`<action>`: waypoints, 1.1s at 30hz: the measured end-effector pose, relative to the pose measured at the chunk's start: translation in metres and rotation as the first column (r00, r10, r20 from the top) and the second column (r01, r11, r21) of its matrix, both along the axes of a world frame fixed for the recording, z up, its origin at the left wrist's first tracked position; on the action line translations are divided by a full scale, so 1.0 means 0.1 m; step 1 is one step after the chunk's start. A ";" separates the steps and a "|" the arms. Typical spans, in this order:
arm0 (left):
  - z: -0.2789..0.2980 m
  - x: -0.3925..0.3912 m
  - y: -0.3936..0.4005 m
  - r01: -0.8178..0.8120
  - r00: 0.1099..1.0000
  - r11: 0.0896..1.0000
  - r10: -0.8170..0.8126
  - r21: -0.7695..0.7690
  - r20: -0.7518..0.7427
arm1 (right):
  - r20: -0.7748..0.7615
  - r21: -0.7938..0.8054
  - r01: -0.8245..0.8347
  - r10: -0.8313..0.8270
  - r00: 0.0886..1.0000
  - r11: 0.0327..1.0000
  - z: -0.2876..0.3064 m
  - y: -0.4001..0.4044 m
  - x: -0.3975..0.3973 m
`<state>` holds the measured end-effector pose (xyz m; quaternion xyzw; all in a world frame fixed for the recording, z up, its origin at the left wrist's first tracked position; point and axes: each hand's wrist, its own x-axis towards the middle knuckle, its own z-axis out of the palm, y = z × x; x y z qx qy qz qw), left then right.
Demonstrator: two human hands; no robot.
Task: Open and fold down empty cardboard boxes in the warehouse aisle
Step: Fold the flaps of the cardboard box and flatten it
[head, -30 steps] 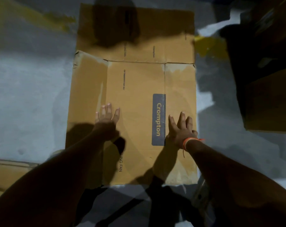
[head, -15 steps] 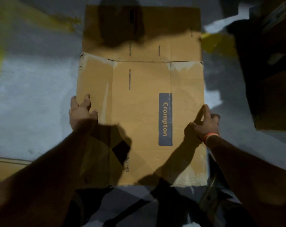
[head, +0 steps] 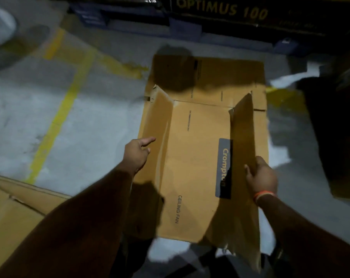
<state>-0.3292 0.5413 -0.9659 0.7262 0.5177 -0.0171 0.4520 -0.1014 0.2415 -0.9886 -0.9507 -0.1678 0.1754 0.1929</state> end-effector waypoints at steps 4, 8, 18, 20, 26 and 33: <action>0.46 -0.24 0.24 -0.028 0.999 0.997 0.025 0.067 0.044 | 0.085 -0.011 -0.037 0.038 0.996 0.999 0.39 0.33 -0.22; 0.82 -0.73 0.45 -0.163 0.982 0.983 0.154 0.084 0.108 | 0.132 0.062 -0.145 0.136 0.982 0.988 0.85 0.80 -0.42; 1.63 -2.29 0.96 -0.581 0.797 0.801 0.525 0.143 0.298 | 0.201 0.099 -0.462 0.437 0.877 0.881 1.70 2.34 -1.18; 1.78 -2.71 0.97 -0.658 0.736 0.738 0.589 0.148 0.334 | 0.217 0.122 -0.532 0.501 0.838 0.838 1.79 2.61 -1.50; 2.06 -4.02 0.63 -0.827 0.559 0.531 0.739 0.185 0.376 | 0.248 0.174 -0.702 0.660 0.710 0.690 2.04 3.17 -2.68; 2.18 -5.27 -0.11 -0.919 0.365 0.284 0.874 0.274 0.320 | 0.267 0.201 -0.856 0.814 0.515 0.476 2.28 3.39 -4.03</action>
